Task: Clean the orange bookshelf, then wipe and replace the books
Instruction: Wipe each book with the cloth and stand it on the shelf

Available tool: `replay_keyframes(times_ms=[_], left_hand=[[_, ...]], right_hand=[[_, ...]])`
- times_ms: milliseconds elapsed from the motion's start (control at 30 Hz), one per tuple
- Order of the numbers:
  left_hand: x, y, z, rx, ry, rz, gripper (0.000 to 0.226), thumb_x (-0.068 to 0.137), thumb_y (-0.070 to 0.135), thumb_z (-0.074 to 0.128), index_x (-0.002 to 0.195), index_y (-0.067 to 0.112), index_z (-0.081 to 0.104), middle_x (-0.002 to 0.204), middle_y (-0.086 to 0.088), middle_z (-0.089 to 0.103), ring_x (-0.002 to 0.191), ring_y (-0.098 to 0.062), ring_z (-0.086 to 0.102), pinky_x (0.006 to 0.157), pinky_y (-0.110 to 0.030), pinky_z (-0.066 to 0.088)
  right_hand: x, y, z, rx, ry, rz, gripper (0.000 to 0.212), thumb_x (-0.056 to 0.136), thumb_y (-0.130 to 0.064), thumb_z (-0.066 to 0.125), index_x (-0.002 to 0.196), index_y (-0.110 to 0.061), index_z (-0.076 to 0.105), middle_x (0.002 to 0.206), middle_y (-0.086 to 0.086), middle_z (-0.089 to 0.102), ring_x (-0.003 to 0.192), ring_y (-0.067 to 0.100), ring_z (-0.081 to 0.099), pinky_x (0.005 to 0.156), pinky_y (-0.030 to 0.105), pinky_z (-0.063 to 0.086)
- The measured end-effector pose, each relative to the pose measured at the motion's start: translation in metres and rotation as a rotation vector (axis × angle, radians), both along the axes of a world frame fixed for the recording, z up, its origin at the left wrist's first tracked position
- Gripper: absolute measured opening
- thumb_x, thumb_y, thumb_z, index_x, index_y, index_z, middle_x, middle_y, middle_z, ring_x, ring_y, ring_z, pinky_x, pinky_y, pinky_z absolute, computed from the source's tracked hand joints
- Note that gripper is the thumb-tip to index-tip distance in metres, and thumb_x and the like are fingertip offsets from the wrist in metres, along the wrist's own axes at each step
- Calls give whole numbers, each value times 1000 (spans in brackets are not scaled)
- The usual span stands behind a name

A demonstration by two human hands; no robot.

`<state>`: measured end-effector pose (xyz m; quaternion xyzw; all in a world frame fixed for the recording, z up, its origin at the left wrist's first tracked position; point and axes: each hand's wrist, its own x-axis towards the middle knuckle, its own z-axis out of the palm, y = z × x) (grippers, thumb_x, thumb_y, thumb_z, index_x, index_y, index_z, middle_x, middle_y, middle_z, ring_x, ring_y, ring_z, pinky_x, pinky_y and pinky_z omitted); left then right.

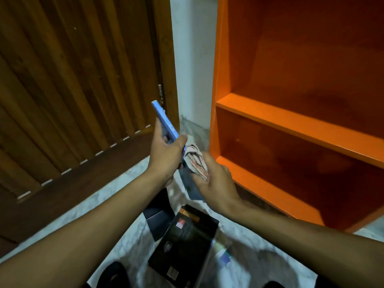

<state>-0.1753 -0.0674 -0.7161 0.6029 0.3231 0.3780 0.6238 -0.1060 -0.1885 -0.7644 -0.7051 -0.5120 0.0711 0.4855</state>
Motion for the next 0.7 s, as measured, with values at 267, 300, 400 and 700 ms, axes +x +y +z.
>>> replay_keyframes(times_ms=[267, 300, 400, 700], left_hand=[[-18, 12, -4, -61, -125, 203, 38, 100, -5, 44, 132, 15, 50, 115, -7, 69, 89, -17, 72, 75, -32, 61], [-22, 13, -1, -62, -122, 164, 37, 101, -4, 43, 131, 16, 50, 109, -4, 71, 80, -12, 72, 65, -26, 60], [-34, 15, 5, -72, -120, -3, 36, 103, -1, 41, 132, 18, 51, 99, 2, 73, 75, -13, 74, 58, -27, 58], [-39, 14, 17, -149, -153, -371, 43, 104, 10, 41, 144, 23, 46, 121, -8, 71, 103, -32, 71, 76, -43, 60]], right_hand=[[8, 6, -8, 80, -159, 138, 32, 94, -5, 52, 119, -20, 65, 114, -6, 66, 104, 8, 59, 89, 16, 41], [14, 6, -2, 127, -75, 91, 29, 97, -2, 50, 111, -22, 66, 108, -9, 68, 99, -1, 61, 84, 13, 42], [40, 7, 19, 257, 354, -113, 26, 100, -4, 48, 106, -23, 65, 100, -5, 70, 89, 0, 64, 78, 27, 52], [90, 13, 43, 304, 61, -117, 31, 102, -5, 42, 130, -15, 49, 126, -15, 59, 117, -4, 56, 93, 39, 52]])
